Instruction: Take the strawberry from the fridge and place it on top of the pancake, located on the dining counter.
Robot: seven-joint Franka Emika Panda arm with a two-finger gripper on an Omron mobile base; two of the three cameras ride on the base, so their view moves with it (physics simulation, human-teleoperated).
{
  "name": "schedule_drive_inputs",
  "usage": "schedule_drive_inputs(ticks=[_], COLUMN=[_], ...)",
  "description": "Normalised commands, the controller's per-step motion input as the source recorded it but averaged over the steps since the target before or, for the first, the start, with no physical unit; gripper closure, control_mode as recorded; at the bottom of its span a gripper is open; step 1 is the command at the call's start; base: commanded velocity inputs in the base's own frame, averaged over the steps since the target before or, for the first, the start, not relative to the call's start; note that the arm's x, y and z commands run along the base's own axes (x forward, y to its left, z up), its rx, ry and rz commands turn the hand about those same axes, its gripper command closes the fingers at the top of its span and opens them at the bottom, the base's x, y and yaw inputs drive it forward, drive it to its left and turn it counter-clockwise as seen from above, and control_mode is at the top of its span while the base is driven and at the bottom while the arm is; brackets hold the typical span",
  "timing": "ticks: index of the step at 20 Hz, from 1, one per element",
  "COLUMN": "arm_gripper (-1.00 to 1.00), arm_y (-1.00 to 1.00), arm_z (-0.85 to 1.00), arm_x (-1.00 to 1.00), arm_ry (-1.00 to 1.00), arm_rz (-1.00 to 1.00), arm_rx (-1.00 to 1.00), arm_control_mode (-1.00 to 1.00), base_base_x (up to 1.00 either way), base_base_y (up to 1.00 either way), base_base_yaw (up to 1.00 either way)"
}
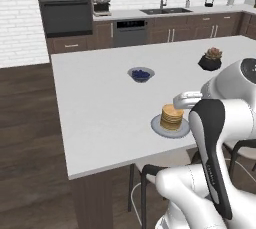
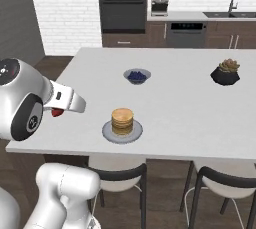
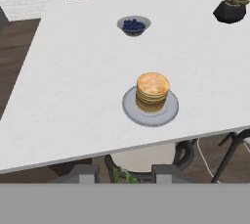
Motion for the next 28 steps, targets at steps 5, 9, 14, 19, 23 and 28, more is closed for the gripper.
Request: schedule_drive_inputs(ticks=[5, 9, 14, 19, 23, 28], arm_gripper=[1.00, 1.00, 1.00, 1.00, 1.00, 1.00], arm_y=[0.00, 0.00, 0.00, -0.05, -0.10, -0.43], arm_z=[0.00, 0.00, 0.00, 0.00, -0.05, -0.34], arm_x=[0.00, 0.00, 0.29, 0.86, 0.93, 0.94], arm_ry=[0.00, 0.00, 0.02, 0.10, 0.22, 0.42], arm_rz=[0.00, 0.00, -0.02, -0.04, -0.06, -0.04], arm_rx=[0.00, 0.00, 0.00, 0.00, 0.00, 0.00], arm_control_mode=[1.00, 1.00, -1.00, -1.00, -1.00, -1.00], base_base_x=[0.59, 0.65, 0.37, 0.00, 0.00, 0.00], base_base_y=[0.00, 0.00, 0.00, 0.00, 0.00, 0.00], base_base_yaw=[-0.05, -0.07, -0.04, 0.00, 0.00, 0.00])
